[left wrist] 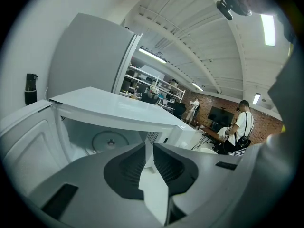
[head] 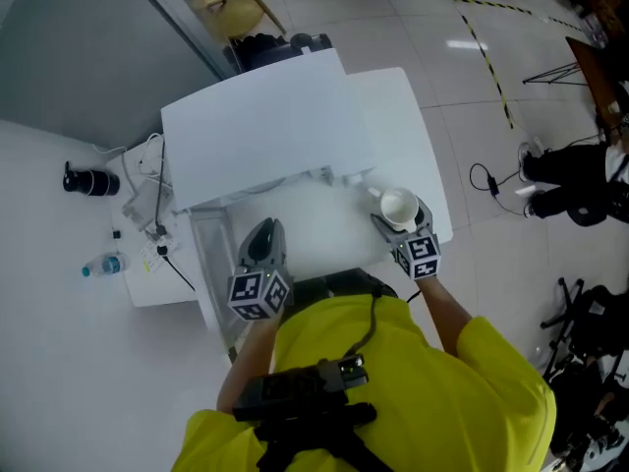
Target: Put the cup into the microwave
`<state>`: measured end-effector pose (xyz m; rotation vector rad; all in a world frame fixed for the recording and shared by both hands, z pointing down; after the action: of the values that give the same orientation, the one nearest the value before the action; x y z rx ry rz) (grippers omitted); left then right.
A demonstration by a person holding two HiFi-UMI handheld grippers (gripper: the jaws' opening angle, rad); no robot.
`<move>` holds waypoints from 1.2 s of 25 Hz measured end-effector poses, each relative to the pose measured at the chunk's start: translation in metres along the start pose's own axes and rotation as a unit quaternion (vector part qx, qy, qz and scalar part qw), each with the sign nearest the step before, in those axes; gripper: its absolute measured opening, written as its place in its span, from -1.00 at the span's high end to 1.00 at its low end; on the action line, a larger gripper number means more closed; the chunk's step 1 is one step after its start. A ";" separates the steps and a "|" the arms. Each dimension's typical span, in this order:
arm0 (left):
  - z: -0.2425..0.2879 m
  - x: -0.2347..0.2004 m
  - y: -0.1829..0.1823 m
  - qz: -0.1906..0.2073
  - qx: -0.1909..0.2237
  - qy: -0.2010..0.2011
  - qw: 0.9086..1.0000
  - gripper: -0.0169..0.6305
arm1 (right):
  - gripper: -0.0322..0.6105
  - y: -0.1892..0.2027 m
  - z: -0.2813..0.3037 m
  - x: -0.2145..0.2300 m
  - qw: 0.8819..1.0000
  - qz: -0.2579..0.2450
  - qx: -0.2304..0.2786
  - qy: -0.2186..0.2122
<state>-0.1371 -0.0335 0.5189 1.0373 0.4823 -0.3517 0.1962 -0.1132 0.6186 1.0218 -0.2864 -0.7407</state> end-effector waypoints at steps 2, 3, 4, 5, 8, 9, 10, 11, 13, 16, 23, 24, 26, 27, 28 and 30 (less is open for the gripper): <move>-0.004 -0.004 -0.001 -0.006 0.008 -0.006 1.000 0.84 | -0.54 -0.013 -0.014 -0.027 0.999 0.001 0.006 -0.045; -0.007 -0.007 -0.002 -0.007 0.011 -0.009 1.000 0.84 | -0.54 -0.020 -0.016 -0.041 0.998 0.001 0.008 -0.067; -0.010 -0.011 -0.002 -0.009 0.014 -0.013 1.000 0.84 | -0.54 -0.027 -0.015 -0.055 0.996 0.001 0.012 -0.087; -0.013 -0.014 -0.002 -0.011 0.017 -0.017 1.000 0.84 | -0.54 -0.035 -0.011 -0.068 0.994 0.000 0.017 -0.106; -0.026 -0.024 -0.002 -0.019 0.031 -0.037 0.999 0.84 | -0.54 -0.060 0.022 -0.103 0.985 -0.024 0.041 -0.165; -0.029 -0.028 -0.002 -0.020 0.037 -0.047 0.998 0.84 | -0.54 -0.068 0.039 -0.113 0.982 -0.034 0.048 -0.182; -0.032 -0.033 -0.002 -0.020 0.041 -0.056 0.997 0.84 | -0.54 -0.075 0.057 -0.124 0.978 -0.044 0.055 -0.194; -0.033 -0.040 -0.002 -0.021 0.045 -0.065 0.997 0.84 | -0.54 -0.082 0.076 -0.134 0.976 -0.054 0.062 -0.202; -0.036 -0.053 -0.001 -0.027 0.050 -0.078 0.995 0.84 | -0.54 -0.092 0.113 -0.153 0.974 -0.070 0.072 -0.201; -0.042 -0.069 0.002 -0.047 0.052 -0.093 0.993 0.84 | -0.54 -0.101 0.163 -0.169 0.978 -0.072 0.079 -0.178; -0.037 -0.089 -0.001 -0.065 0.051 -0.098 0.992 0.84 | -0.54 -0.119 0.241 -0.163 0.984 -0.086 0.086 -0.133; -0.037 -0.091 -0.002 -0.067 0.050 -0.099 0.992 0.84 | -0.54 -0.118 0.246 -0.163 0.984 -0.090 0.082 -0.131; -0.037 -0.093 -0.002 -0.071 0.050 -0.100 0.991 0.84 | -0.54 -0.114 0.253 -0.164 0.985 -0.091 0.076 -0.125; -0.036 -0.094 -0.002 -0.072 0.049 -0.100 0.991 0.84 | -0.54 -0.112 0.255 -0.164 0.986 -0.091 0.076 -0.121; -0.036 -0.093 -0.002 -0.072 0.049 -0.100 0.991 0.84 | -0.54 -0.111 0.256 -0.165 0.986 -0.092 0.078 -0.117; -0.035 -0.092 -0.002 -0.071 0.047 -0.098 0.992 0.84 | -0.54 -0.111 0.257 -0.167 0.986 -0.096 0.082 -0.113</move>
<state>-0.2233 0.0012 0.5525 1.0493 0.3653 -0.6023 -0.1111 -0.2057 0.6745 1.1326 -0.4546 -1.0225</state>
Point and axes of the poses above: the fingertips, and each gripper's own axes: z forward along the fingers, x to its right, y out of its underside, the point moved 10 cm from there along -z, backward along the fingers, and after that the axes turned 14 degrees about -z, right-handed, at the moved point
